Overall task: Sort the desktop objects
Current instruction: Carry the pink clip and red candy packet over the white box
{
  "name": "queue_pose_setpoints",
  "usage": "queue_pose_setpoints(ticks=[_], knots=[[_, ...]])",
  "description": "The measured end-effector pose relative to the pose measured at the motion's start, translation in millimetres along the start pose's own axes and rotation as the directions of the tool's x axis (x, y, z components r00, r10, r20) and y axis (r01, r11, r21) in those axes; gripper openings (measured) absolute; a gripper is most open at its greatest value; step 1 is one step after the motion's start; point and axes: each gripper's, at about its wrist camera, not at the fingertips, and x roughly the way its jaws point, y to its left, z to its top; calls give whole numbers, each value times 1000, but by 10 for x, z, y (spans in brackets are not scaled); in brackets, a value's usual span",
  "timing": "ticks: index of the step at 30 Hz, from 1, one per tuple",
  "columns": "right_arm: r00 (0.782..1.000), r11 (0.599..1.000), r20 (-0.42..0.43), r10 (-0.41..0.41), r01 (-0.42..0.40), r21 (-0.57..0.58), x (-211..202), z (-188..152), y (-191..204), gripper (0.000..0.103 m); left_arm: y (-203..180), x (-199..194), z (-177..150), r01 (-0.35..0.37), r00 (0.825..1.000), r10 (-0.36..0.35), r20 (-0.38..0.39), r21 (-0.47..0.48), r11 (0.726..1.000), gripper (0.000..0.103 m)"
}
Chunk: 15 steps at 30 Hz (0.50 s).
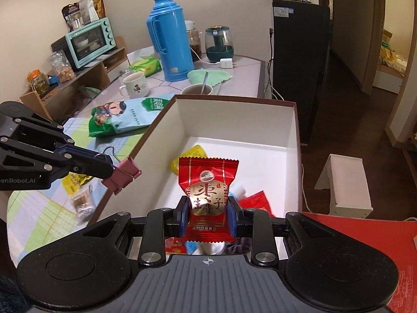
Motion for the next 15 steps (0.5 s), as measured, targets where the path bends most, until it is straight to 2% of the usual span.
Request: queue_pose_setpoints(ticks=[15], knots=[[997,999,-76,-19,17,-28,728,310,-358,29,289,802,396,-47,994,46,-101,0,999,0]])
